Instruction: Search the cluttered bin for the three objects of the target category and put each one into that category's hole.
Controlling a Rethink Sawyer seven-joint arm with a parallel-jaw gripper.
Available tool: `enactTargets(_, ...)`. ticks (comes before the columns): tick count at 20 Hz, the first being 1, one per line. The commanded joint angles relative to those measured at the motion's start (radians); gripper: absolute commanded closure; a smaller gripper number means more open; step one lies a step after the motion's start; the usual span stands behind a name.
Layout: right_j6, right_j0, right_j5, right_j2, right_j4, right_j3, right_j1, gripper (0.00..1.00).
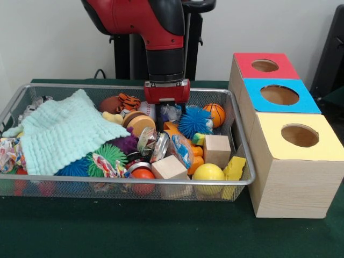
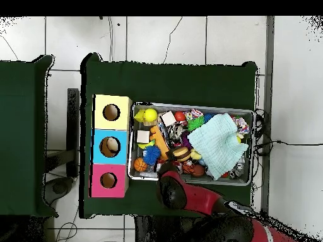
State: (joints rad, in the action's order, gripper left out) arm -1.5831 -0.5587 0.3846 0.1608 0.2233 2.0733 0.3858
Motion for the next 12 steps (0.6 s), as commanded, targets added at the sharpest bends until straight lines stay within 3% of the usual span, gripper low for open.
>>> enactTargets(1, -0.209, 0.012, -0.048, 0.048, 0.058, 0.092, -0.205, 0.0)
enactTargets(2, -0.206, 0.012, -0.026, 0.046, 0.067, 0.091, -0.207, 1.0)
enactTargets(7, -0.227, 0.009, 0.036, 0.042, 0.075, 0.096, -0.216, 1.0)
enactTargets(9, -0.229, 0.024, 0.0, 0.034, 0.033, 0.103, -0.206, 1.0)
enactTargets(12, -0.219, 0.015, -0.001, 0.037, 0.038, 0.099, -0.213, 1.0)
